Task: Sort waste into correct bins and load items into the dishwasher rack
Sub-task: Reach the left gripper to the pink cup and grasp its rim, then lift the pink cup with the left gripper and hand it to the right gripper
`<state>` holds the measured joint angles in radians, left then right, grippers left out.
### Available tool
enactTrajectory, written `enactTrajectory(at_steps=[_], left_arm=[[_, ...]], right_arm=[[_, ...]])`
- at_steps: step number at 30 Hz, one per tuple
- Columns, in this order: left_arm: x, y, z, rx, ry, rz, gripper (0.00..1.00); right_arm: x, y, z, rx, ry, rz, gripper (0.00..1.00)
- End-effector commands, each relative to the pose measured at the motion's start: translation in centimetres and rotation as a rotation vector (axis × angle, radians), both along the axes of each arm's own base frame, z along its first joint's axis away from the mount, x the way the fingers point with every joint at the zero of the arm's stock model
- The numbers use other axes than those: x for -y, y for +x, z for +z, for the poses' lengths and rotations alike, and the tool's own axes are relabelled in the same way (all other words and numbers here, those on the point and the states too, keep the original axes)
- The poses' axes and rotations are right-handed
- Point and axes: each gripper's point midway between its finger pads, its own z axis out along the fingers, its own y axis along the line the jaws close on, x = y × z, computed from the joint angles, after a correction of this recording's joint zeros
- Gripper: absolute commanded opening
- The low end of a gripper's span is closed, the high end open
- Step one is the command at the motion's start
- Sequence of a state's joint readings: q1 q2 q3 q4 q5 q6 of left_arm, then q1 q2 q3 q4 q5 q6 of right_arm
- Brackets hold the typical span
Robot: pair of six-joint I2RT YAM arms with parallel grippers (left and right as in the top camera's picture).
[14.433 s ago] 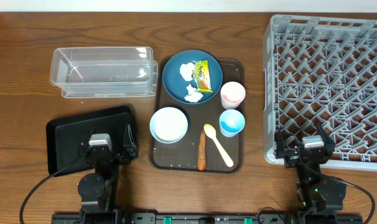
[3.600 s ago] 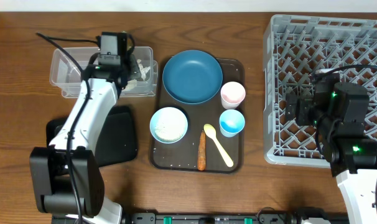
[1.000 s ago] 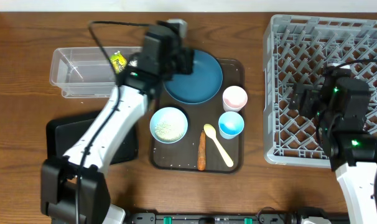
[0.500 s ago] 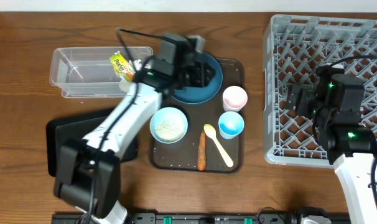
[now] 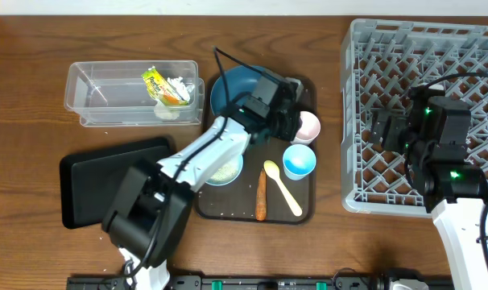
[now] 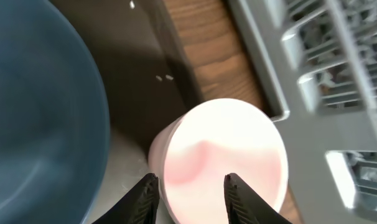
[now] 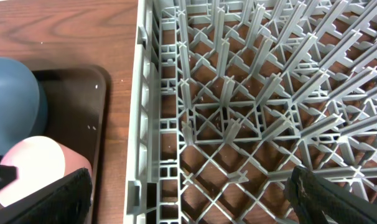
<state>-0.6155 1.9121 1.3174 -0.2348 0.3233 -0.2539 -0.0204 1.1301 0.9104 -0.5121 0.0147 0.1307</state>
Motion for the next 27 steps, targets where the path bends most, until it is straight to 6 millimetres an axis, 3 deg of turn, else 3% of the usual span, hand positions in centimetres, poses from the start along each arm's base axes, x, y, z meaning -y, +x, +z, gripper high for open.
enactTrajectory(at_steps=[1, 4, 8, 12, 17, 21, 24, 27], left_arm=[[-0.6, 0.6, -2.1, 0.012, 0.075, 0.014, 0.37], [-0.7, 0.5, -3.4, -0.009, 0.091, 0.013, 0.32], [-0.8, 0.7, -3.6, 0.001, 0.101, 0.011, 0.08], [-1.0, 1.6, -2.0, 0.037, 0.076, 0.029, 0.06], [-3.1, 3.5, 2.6, 0.114, 0.023, 0.088, 0.06], [-6.3, 5.2, 7.4, 0.164, -0.057, 0.186, 0.06], [-7.9, 5.3, 10.4, 0.101, -0.216, 0.21, 0.06], [-8.6, 4.8, 11.9, -0.041, -0.404, 0.205, 0.06]], right_arm=[[0.2, 0.2, 0.7, 0.016, 0.019, -0.017, 0.99], [0.2, 0.2, 0.7, 0.011, 0.019, -0.017, 0.99], [0.2, 0.1, 0.5, 0.005, 0.019, -0.018, 0.99], [0.2, 0.0, 0.5, 0.002, 0.019, -0.018, 0.99], [0.2, 0.0, 0.5, 0.004, 0.019, -0.018, 0.99], [0.2, 0.1, 0.6, 0.007, 0.019, -0.018, 0.99], [0.2, 0.3, 0.7, 0.015, 0.018, -0.009, 0.99], [-2.1, 1.2, 0.7, 0.033, 0.068, 0.132, 0.99]])
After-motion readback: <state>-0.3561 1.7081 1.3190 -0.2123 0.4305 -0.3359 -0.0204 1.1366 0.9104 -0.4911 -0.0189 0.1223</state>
